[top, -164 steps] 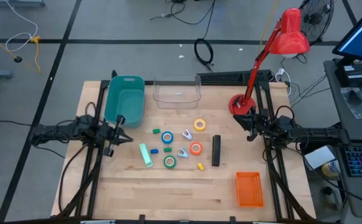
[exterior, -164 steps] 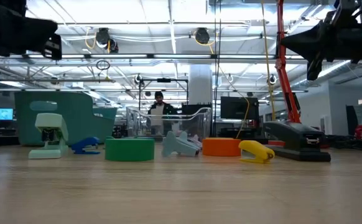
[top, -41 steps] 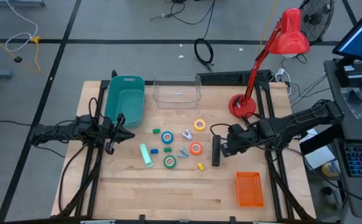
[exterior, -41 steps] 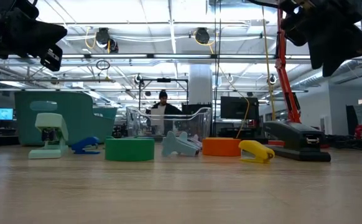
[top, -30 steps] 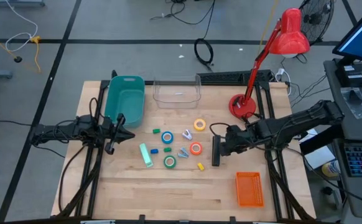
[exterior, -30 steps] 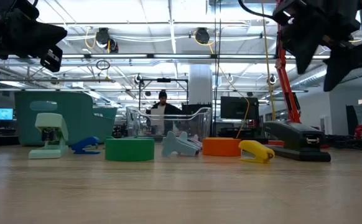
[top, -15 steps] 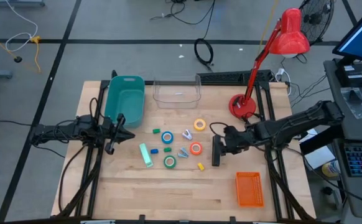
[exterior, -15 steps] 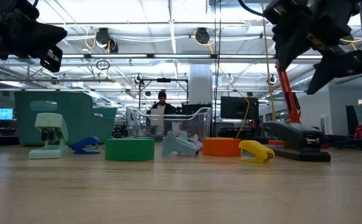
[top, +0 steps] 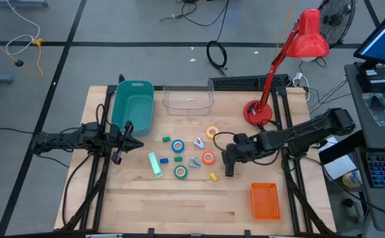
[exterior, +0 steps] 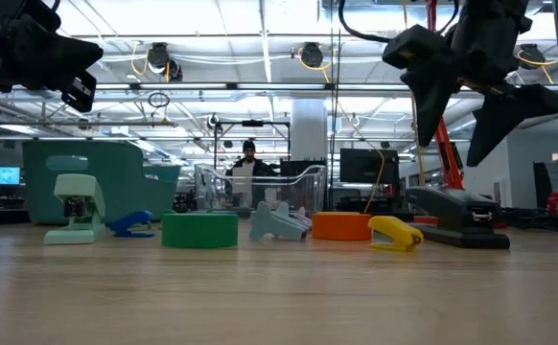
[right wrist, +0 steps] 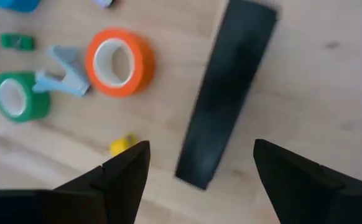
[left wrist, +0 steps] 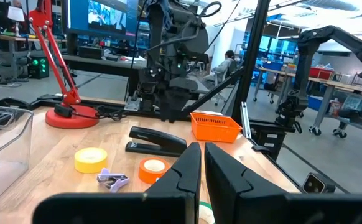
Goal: Pick and place Stapler, Stapler remover, tape
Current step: Put the black stapler into the green bin
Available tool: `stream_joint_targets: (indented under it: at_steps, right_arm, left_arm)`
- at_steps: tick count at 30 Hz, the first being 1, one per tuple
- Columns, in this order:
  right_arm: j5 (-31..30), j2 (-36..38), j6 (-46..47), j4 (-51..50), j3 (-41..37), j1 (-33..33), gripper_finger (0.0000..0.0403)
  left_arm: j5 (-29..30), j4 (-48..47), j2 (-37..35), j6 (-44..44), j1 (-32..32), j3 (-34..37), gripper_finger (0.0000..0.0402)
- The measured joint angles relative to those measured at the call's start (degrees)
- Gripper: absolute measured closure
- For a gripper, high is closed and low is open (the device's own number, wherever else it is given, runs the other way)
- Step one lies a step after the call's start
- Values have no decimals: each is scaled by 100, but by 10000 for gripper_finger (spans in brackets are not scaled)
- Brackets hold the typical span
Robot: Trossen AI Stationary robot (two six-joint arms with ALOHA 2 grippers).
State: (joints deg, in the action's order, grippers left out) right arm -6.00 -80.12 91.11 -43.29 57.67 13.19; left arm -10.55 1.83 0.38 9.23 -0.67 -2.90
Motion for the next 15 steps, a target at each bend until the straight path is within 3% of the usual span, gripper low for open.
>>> stream_joint_targets:
  at_steps: [15]
  right_arm:
    - [-149, -621, 256, 90, 79, 45, 120]
  left_arm:
    - [-8, -9, -2, -4, 0, 0, 378]
